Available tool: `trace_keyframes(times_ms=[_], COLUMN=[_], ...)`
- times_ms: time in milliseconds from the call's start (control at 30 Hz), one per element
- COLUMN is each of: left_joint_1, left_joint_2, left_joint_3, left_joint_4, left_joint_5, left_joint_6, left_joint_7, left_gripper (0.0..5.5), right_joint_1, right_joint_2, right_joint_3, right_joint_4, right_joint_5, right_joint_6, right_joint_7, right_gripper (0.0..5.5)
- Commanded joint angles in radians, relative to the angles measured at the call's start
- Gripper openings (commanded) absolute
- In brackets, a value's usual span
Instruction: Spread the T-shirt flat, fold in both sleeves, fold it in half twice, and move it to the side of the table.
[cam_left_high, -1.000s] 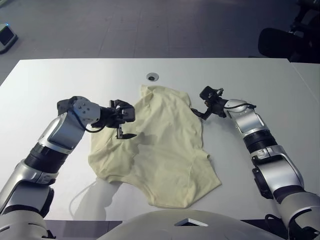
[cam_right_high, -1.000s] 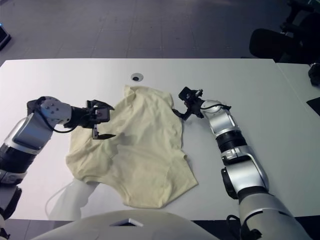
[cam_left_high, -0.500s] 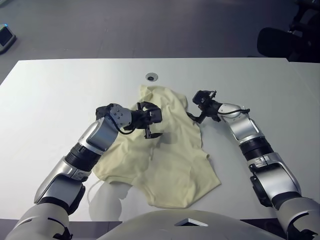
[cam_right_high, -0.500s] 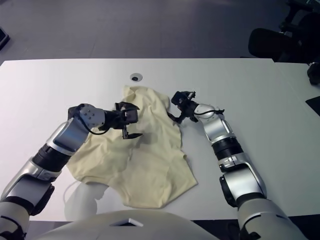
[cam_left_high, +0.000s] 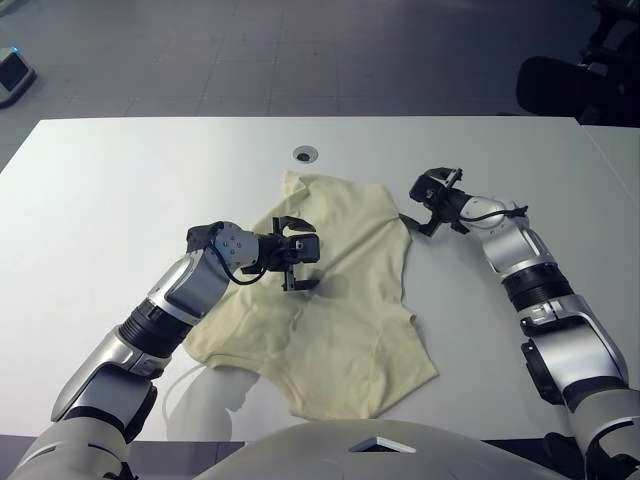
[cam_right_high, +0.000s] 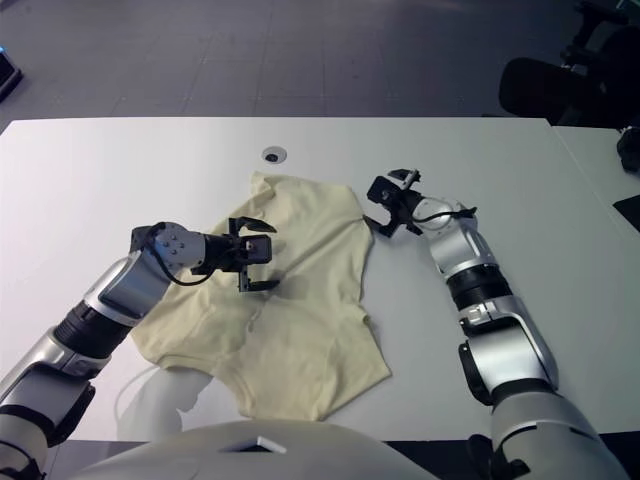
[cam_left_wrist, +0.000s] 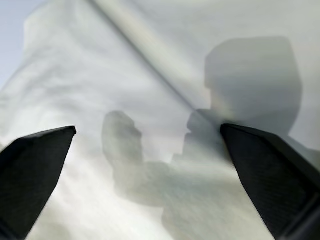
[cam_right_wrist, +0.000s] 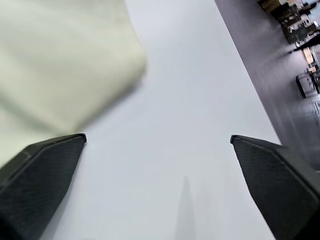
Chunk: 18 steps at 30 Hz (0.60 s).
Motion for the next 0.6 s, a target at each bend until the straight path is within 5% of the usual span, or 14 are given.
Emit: trace_keyframes(times_ms=[33, 333, 600], left_joint_1=[0.061, 0.073, 0.049], left_joint_2=[0.004, 0.011, 0.009], left_joint_3=[-0.041, -0.024, -0.030], left_joint_4=[0.036, 0.019, 0.045], left_joint_5=[0.036, 0.030, 0.032], left_joint_6=[0.042, 0.059, 0.041], left_joint_7=[-0.002, 0.009, 0.001], left_gripper=[5.40, 5.40, 5.40], right_joint_1=[0.139, 0.433, 0.320], right_joint_2=[-0.129, -0.209, -0.038], right_joint_3=[-0.076, -0.097, -0.019], right_joint_4=[-0.189, -0.574, -0.334], right_joint_5=[0.027, 0.077, 0.030], right_joint_6=[0.038, 0.159, 0.112], right_joint_7=[0.069, 0.186, 0.041], right_gripper=[5.38, 5.38, 5.38])
